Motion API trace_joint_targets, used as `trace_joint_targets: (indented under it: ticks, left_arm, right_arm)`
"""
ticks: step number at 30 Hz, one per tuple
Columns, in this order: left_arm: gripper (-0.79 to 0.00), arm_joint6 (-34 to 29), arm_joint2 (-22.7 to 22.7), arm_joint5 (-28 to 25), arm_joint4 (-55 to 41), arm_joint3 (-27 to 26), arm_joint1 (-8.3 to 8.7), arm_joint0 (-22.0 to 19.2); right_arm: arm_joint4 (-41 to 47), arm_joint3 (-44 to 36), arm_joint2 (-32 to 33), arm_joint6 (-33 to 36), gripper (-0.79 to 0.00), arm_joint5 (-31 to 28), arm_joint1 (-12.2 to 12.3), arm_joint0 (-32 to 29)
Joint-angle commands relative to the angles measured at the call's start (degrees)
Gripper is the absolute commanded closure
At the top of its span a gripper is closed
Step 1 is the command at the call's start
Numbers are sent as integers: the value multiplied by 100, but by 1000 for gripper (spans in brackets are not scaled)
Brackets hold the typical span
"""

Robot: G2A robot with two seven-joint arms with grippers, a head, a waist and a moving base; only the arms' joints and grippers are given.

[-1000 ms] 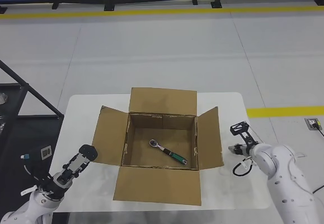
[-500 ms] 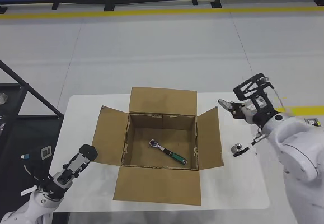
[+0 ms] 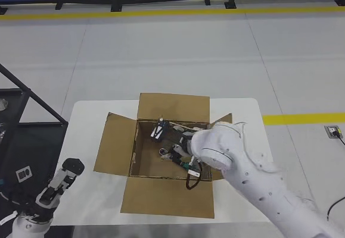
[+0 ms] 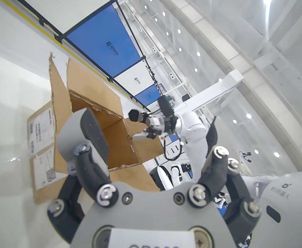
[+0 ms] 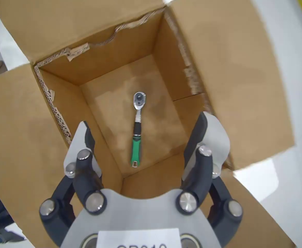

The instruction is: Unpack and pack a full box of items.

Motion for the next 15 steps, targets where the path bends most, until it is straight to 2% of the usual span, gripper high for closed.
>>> trace_joint_targets:
  ticks: [1, 4, 6, 8, 15]
  left_arm:
    - [-785, -8, -17, -34, -44, -5, 5, 42]
    - [-785, -36, -15, -45, -80, -12, 15, 62]
    - [-785, -72, 0, -43, -105, -1, 23, 52]
    - [-785, -107, 18, -33, -122, 16, 32, 20]
    - [-785, -209, 52, -34, -172, 86, 64, -67]
  right_arm:
    - [2, 649, -425, -58, -785, 98, -180, 219]
    - [163, 1491, -802, -269, -720, 172, -446, 497]
    - [125, 2033, -1008, -427, -714, 264, -613, 661]
    - [175, 2518, -1168, -618, -674, 314, -779, 761]
    - [66, 3865, -1647, -1043, -674, 477, -1319, 958]
